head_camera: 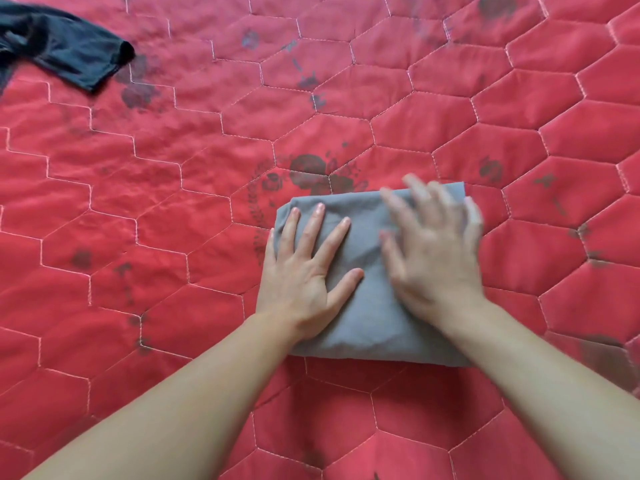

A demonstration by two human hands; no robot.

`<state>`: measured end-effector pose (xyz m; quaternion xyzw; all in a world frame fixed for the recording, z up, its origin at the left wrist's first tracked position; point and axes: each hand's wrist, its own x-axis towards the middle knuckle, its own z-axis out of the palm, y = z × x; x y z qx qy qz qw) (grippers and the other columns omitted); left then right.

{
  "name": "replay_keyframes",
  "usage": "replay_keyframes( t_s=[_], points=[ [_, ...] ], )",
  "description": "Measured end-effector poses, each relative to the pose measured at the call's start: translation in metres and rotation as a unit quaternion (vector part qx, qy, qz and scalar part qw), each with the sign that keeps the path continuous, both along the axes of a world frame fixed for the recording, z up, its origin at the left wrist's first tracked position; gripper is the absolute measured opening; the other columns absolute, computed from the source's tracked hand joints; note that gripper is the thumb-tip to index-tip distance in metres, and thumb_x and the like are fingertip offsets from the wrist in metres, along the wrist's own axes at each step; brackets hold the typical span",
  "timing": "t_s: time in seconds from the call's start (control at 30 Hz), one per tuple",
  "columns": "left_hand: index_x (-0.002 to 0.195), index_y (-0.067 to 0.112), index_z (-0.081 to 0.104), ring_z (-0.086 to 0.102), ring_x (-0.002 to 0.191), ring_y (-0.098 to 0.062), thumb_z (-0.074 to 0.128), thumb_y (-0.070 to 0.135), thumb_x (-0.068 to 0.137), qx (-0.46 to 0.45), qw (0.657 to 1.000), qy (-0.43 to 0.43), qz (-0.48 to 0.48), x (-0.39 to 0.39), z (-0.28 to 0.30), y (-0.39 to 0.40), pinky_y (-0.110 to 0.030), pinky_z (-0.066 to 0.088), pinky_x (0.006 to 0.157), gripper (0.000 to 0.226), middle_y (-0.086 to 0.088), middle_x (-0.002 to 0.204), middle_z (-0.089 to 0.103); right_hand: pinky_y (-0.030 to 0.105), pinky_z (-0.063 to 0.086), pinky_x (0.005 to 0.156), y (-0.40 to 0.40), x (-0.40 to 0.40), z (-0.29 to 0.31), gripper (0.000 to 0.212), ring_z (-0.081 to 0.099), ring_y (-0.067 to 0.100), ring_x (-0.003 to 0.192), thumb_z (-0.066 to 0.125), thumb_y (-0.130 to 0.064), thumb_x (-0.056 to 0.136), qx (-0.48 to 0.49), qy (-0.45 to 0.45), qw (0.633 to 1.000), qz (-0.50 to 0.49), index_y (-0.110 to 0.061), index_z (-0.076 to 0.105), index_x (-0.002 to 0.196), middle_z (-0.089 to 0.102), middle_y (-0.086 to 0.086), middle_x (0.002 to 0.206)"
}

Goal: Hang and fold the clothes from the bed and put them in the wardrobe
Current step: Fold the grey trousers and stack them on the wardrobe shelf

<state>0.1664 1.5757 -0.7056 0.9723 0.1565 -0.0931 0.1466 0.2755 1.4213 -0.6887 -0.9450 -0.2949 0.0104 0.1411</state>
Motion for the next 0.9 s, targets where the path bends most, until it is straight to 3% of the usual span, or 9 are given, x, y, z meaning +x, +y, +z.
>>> replay_keyframes(
  t_s=[0.13, 0.23, 0.37, 0.43, 0.53, 0.63, 0.73, 0.83, 0.9],
  points=[
    [0.154, 0.038, 0.015, -0.003, 0.151, -0.021, 0.025, 0.073, 0.082, -0.036, 0.998, -0.023, 0.040, 0.003, -0.007, 0.002, -0.046, 0.006, 0.121, 0.080, -0.002, 0.164, 0.007, 0.052, 0.004, 0.117, -0.003, -0.003, -0.018, 0.070, 0.006, 0.017, 0.149, 0.020, -0.063, 0.088, -0.069, 0.133, 0.989, -0.009, -0.035, 0.023, 0.151, 0.012, -0.001, 0.162],
    [0.156, 0.030, 0.010, -0.005, 0.151, -0.020, 0.020, 0.072, 0.083, -0.040, 0.996, -0.035, 0.068, 0.007, -0.012, 0.003, -0.042, 0.003, 0.121, 0.084, -0.004, 0.164, 0.002, 0.050, 0.011, 0.118, -0.003, 0.002, -0.027, 0.075, 0.003, 0.017, 0.149, 0.014, -0.065, 0.085, -0.051, 0.126, 0.991, -0.019, -0.033, 0.022, 0.152, 0.009, 0.002, 0.163],
    [0.156, 0.023, 0.001, -0.007, 0.150, -0.018, 0.024, 0.065, 0.093, -0.059, 0.986, -0.028, 0.151, 0.009, -0.011, -0.003, -0.040, 0.001, 0.121, 0.078, -0.004, 0.164, -0.005, 0.045, 0.009, 0.120, -0.002, -0.004, -0.029, 0.067, 0.001, 0.020, 0.150, 0.022, -0.057, 0.093, -0.036, 0.137, 0.986, -0.091, -0.028, 0.018, 0.153, 0.006, 0.004, 0.163],
    [0.156, 0.023, 0.001, 0.001, 0.151, -0.019, 0.026, 0.061, 0.095, -0.094, 0.965, -0.023, 0.244, 0.006, -0.006, -0.009, -0.040, 0.007, 0.120, 0.076, -0.006, 0.164, 0.000, 0.045, 0.012, 0.119, -0.007, -0.013, -0.027, 0.065, 0.008, 0.025, 0.149, 0.027, -0.053, 0.096, -0.023, 0.151, 0.974, -0.168, -0.027, 0.014, 0.154, 0.007, 0.007, 0.163],
    [0.156, 0.026, 0.004, 0.028, 0.140, -0.026, 0.029, 0.058, 0.096, -0.092, 0.949, -0.010, 0.300, -0.007, 0.005, -0.021, -0.044, 0.027, 0.108, 0.072, -0.006, 0.156, 0.027, 0.048, 0.020, 0.112, -0.015, -0.038, -0.021, 0.068, 0.022, 0.029, 0.143, 0.032, -0.056, 0.094, -0.006, 0.157, 0.954, -0.254, -0.028, 0.015, 0.153, 0.021, 0.009, 0.159],
    [0.154, 0.035, 0.006, 0.046, 0.124, -0.033, 0.033, 0.061, 0.094, -0.156, 0.923, 0.011, 0.351, -0.024, 0.017, -0.030, -0.045, 0.037, 0.097, 0.070, -0.007, 0.139, 0.041, 0.049, 0.029, 0.104, -0.023, -0.061, -0.013, 0.072, 0.033, 0.032, 0.133, 0.041, -0.060, 0.090, 0.010, 0.177, 0.932, -0.317, -0.021, 0.028, 0.149, 0.036, 0.009, 0.147],
    [0.150, 0.025, 0.017, 0.052, 0.120, -0.037, 0.040, 0.064, 0.091, -0.219, 0.884, 0.017, 0.412, -0.041, 0.023, -0.036, -0.043, 0.040, 0.094, 0.074, -0.012, 0.138, 0.044, 0.048, 0.035, 0.098, -0.031, -0.069, -0.007, 0.073, 0.045, 0.037, 0.124, 0.048, -0.065, 0.085, 0.022, 0.223, 0.910, -0.349, -0.015, 0.041, 0.138, 0.046, 0.015, 0.135],
    [0.124, 0.017, 0.039, 0.055, 0.115, -0.036, 0.045, 0.068, 0.086, -0.255, 0.859, 0.023, 0.442, -0.057, 0.026, -0.041, -0.041, 0.043, 0.089, 0.064, -0.014, 0.127, 0.056, 0.044, 0.041, 0.087, -0.040, -0.069, -0.002, 0.069, 0.055, 0.034, 0.111, 0.050, -0.072, 0.080, 0.045, 0.288, 0.882, -0.371, -0.013, 0.053, 0.114, 0.057, 0.012, 0.116],
    [0.107, 0.020, 0.043, 0.057, 0.110, -0.033, 0.047, 0.073, 0.083, -0.289, 0.840, 0.038, 0.458, -0.065, 0.026, -0.039, -0.036, 0.040, 0.080, 0.058, -0.011, 0.116, 0.062, 0.041, 0.042, 0.078, -0.047, -0.071, 0.000, 0.064, 0.059, 0.032, 0.100, 0.048, -0.076, 0.078, 0.062, 0.325, 0.869, -0.367, -0.015, 0.056, 0.098, 0.063, 0.007, 0.103]
  ],
)
